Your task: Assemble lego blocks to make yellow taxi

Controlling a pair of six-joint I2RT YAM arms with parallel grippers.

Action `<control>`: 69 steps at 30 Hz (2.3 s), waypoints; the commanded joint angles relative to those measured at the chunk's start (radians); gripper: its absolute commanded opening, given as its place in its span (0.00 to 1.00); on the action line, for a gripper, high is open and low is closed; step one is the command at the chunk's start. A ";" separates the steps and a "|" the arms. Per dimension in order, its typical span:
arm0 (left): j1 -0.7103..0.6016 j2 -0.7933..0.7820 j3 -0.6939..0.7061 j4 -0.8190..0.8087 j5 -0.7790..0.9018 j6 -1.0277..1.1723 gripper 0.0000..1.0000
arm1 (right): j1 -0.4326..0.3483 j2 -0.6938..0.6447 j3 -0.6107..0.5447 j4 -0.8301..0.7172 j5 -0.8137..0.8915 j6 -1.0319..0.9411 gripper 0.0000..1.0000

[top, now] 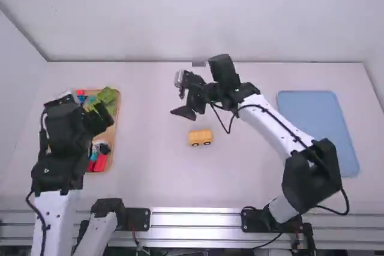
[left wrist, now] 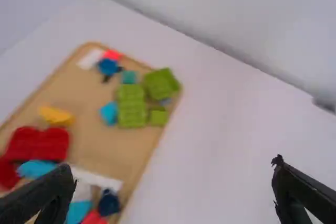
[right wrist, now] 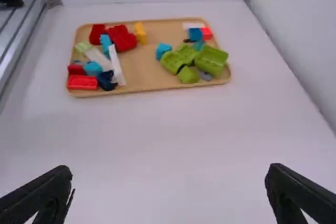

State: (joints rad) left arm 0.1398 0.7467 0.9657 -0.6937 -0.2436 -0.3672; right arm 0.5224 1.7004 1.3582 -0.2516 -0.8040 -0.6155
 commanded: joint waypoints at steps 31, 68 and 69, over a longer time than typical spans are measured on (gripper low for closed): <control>0.559 1.030 0.824 -0.434 0.302 0.043 0.98 | 0.150 0.112 0.213 -0.018 0.103 0.033 0.98; 0.537 1.508 0.787 -0.259 0.164 -0.526 0.52 | 0.125 0.112 0.211 -0.070 0.200 0.029 0.98; 0.535 1.508 0.778 -0.244 0.164 -0.527 0.52 | 0.126 0.112 0.211 -0.070 0.206 0.028 0.98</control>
State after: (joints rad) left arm 0.6724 2.2574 1.7653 -0.9451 -0.0856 -0.8829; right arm 0.6514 1.8008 1.5436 -0.3176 -0.6174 -0.5861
